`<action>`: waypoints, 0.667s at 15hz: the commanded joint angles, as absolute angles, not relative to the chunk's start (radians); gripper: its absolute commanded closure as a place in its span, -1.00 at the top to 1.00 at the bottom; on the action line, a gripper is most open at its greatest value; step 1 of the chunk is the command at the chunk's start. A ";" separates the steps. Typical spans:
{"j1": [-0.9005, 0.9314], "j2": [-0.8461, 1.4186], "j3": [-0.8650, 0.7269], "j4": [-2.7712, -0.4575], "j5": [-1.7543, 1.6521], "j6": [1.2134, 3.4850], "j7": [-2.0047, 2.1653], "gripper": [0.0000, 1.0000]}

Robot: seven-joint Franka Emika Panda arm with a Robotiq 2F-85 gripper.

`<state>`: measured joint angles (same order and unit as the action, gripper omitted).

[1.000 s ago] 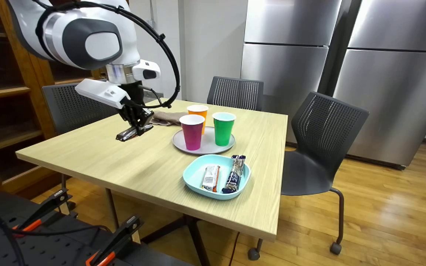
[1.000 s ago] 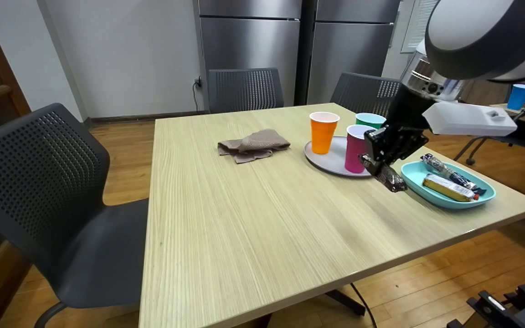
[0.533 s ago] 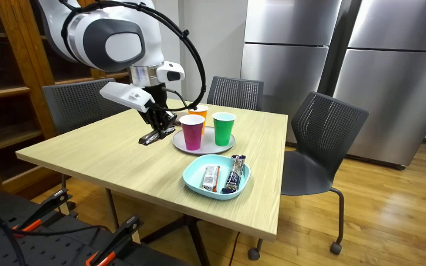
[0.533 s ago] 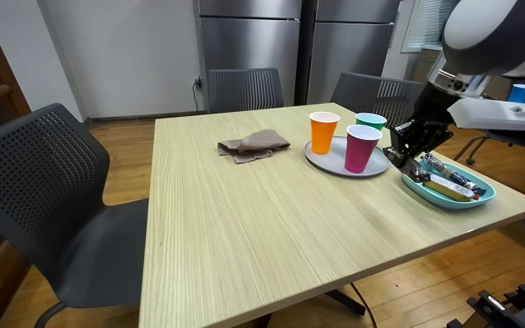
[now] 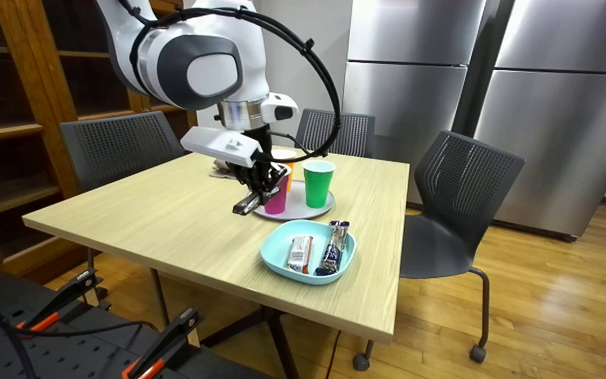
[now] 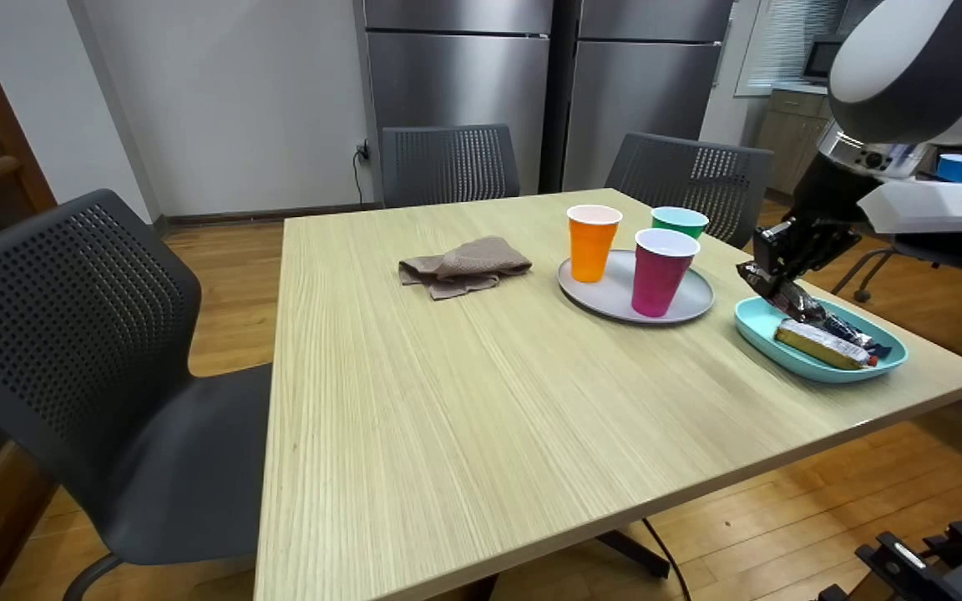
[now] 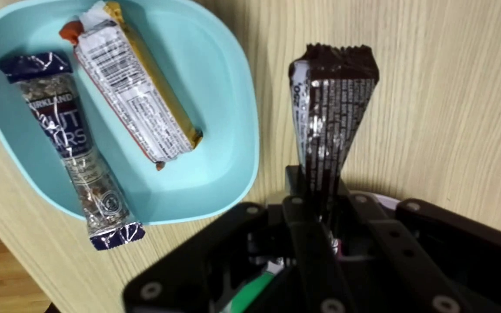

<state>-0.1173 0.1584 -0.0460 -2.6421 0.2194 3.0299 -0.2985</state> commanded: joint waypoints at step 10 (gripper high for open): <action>-0.242 0.339 -0.029 -2.495 0.225 3.053 -0.444 -0.93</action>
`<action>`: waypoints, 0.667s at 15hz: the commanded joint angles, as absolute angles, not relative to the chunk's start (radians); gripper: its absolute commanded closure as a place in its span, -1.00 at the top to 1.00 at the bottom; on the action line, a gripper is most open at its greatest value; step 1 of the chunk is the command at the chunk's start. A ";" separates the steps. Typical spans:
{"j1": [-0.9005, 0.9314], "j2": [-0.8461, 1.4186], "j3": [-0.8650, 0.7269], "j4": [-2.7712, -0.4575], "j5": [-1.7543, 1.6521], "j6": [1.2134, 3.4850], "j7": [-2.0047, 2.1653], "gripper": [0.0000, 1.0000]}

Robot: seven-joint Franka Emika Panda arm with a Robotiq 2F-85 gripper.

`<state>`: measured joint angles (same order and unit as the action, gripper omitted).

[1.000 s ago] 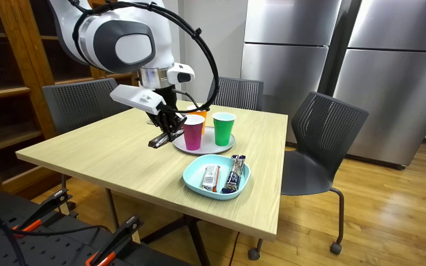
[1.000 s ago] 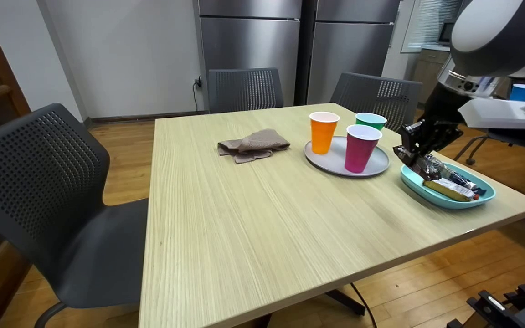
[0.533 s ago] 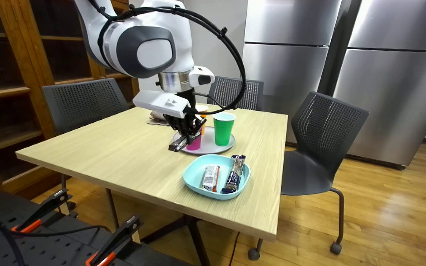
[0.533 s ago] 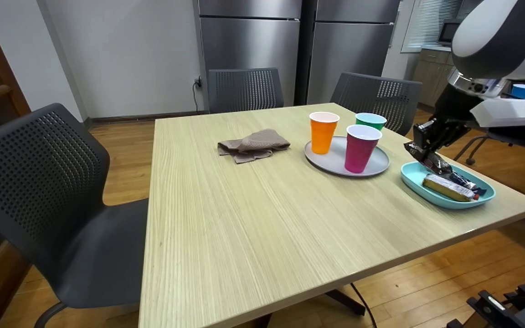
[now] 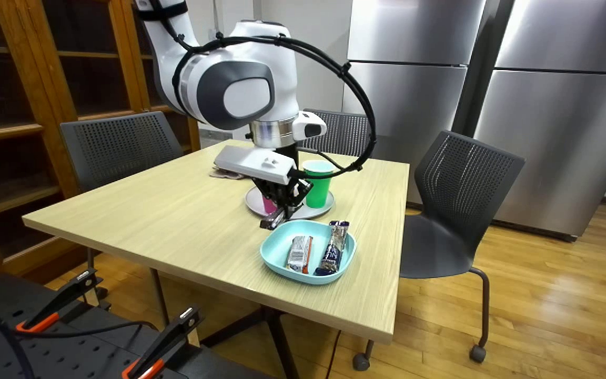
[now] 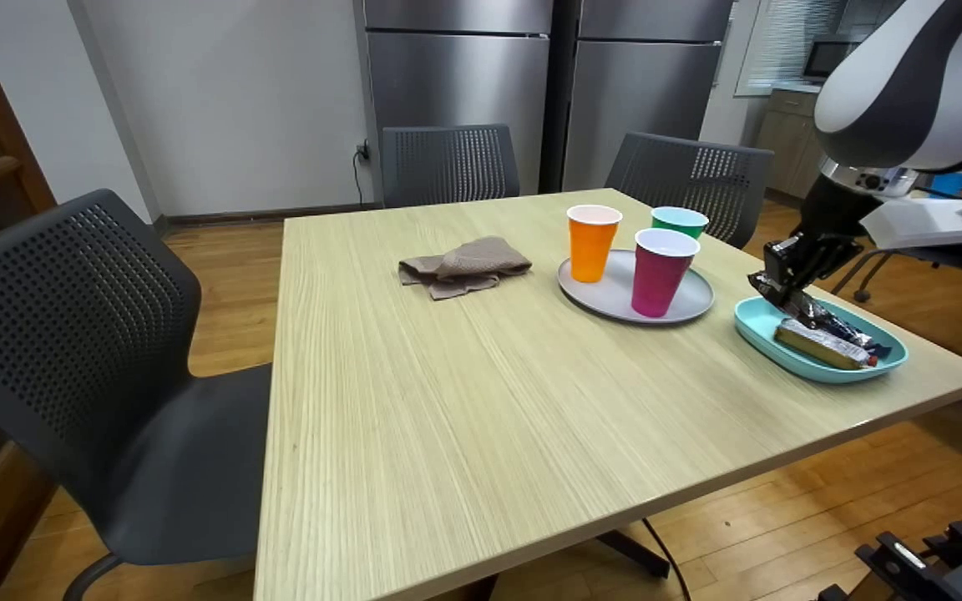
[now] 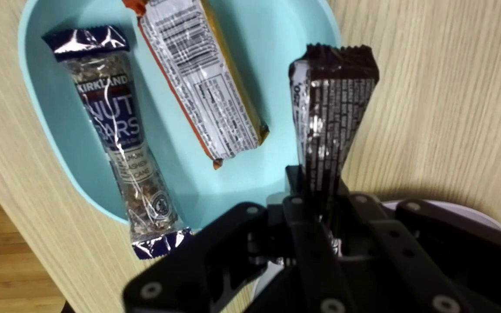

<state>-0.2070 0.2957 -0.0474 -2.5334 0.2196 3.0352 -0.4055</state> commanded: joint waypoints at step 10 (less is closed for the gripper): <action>-0.237 0.355 -0.033 -2.504 0.203 3.075 -0.464 -0.17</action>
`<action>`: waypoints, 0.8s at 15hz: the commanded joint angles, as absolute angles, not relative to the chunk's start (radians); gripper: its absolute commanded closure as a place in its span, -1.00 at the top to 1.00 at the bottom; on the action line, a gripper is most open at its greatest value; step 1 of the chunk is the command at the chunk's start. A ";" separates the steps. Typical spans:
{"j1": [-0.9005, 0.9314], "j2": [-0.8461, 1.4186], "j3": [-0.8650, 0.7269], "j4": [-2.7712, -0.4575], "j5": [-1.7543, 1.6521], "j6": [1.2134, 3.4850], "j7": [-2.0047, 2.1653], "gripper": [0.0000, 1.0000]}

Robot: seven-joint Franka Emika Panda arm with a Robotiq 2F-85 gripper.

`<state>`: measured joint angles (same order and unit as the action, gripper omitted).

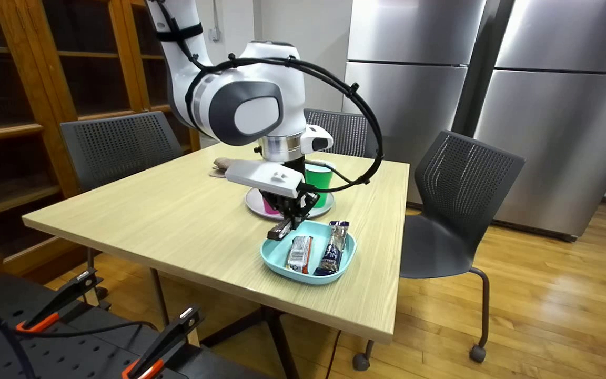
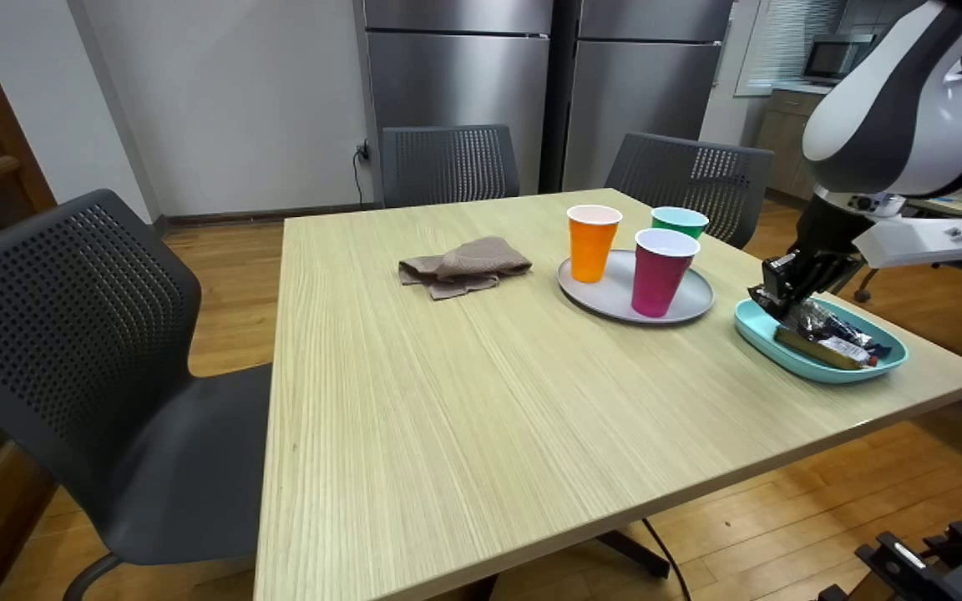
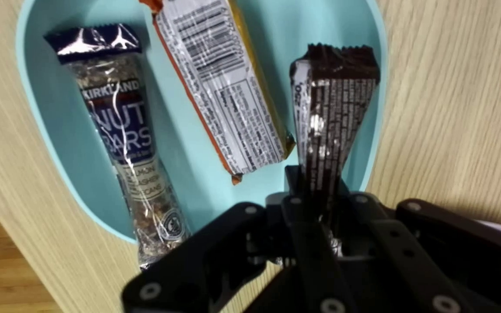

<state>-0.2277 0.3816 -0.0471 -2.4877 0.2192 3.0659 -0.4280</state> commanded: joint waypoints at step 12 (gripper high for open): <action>-0.434 0.160 0.392 -2.733 0.263 3.220 -0.506 1.00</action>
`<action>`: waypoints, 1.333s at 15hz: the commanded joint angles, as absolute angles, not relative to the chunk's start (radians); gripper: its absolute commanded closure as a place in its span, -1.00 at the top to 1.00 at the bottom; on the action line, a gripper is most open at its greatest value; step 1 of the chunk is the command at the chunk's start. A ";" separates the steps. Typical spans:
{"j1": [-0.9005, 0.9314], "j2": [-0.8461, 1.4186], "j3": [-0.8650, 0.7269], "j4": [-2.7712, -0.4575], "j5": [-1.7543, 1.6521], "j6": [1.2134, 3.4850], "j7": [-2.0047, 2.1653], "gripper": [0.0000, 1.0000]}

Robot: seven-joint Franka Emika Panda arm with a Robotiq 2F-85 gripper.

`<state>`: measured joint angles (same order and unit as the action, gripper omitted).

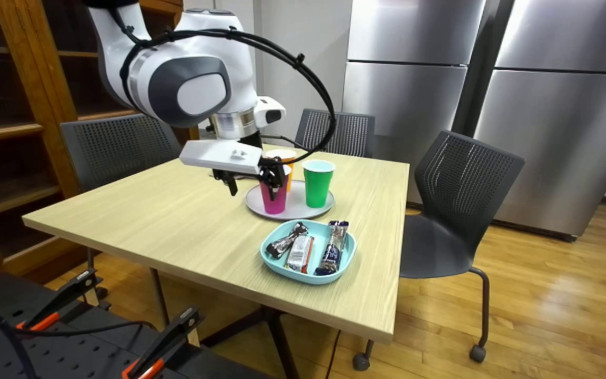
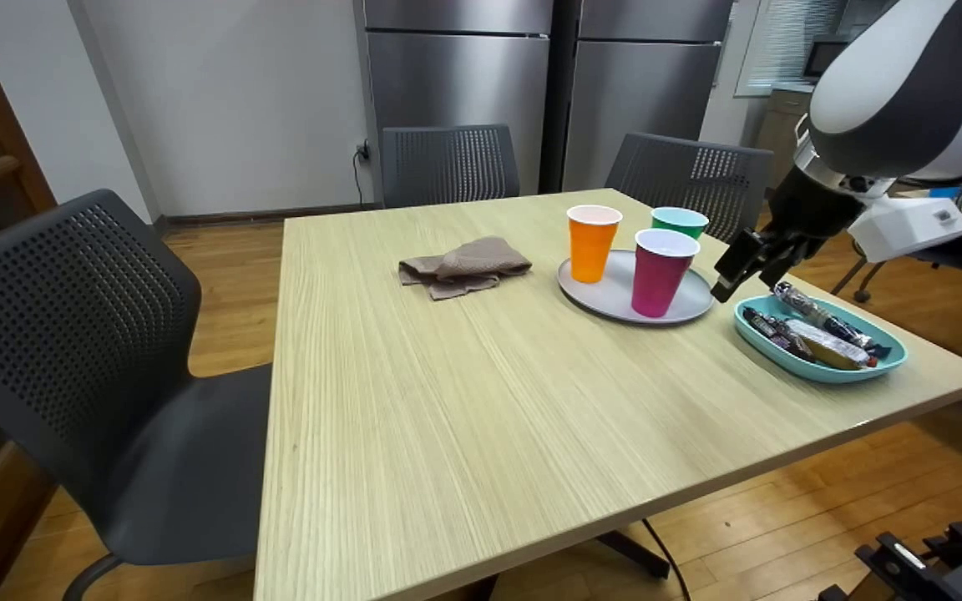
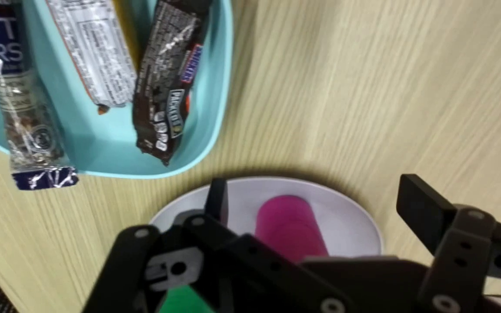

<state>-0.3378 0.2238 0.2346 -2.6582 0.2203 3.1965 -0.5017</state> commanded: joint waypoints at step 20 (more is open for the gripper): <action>-0.857 0.241 1.188 -2.745 0.780 3.176 -0.347 1.00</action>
